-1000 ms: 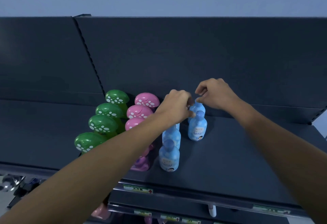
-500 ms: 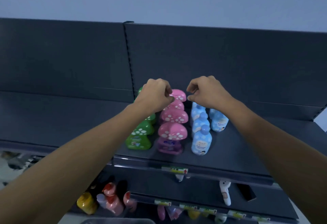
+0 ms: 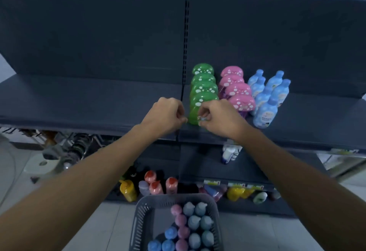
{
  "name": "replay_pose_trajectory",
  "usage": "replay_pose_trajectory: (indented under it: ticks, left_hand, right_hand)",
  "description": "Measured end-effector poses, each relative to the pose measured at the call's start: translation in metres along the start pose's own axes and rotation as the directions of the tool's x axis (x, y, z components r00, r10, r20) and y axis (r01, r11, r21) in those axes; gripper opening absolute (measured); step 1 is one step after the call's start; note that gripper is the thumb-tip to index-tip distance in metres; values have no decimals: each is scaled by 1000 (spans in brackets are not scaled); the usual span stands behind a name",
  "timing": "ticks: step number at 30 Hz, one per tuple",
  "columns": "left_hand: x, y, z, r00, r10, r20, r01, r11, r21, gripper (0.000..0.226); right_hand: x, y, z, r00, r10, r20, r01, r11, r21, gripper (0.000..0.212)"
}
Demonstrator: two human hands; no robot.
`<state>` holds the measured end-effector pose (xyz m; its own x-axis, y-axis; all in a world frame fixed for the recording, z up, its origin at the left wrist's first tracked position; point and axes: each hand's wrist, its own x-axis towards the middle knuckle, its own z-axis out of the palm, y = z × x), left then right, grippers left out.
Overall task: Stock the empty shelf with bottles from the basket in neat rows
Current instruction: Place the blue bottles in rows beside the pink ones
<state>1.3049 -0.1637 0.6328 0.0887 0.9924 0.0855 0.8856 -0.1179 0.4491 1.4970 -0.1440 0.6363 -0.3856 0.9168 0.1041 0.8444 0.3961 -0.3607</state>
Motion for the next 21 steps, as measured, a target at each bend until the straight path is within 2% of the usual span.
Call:
replay_pose_trajectory:
  ticks: [5, 8, 17, 21]
  left_hand:
    - [-50, -54, 48, 992, -50, 113, 46, 998, 31, 17]
    - [-79, -84, 88, 971, -122, 207, 116, 992, 41, 17]
    - [-168, -168, 221, 865, -237, 442, 221, 971, 89, 20]
    - [-206, -193, 280, 785, -317, 533, 279, 948, 152, 28]
  right_hand:
    - [-40, -17, 79, 979, 68, 193, -76, 997, 34, 24]
    - [-66, -20, 129, 968, 79, 237, -101, 992, 79, 24]
    - [-130, -17, 292, 903, 118, 413, -143, 989, 30, 26]
    - [-157, -9, 364, 858, 123, 498, -155, 988, 23, 21]
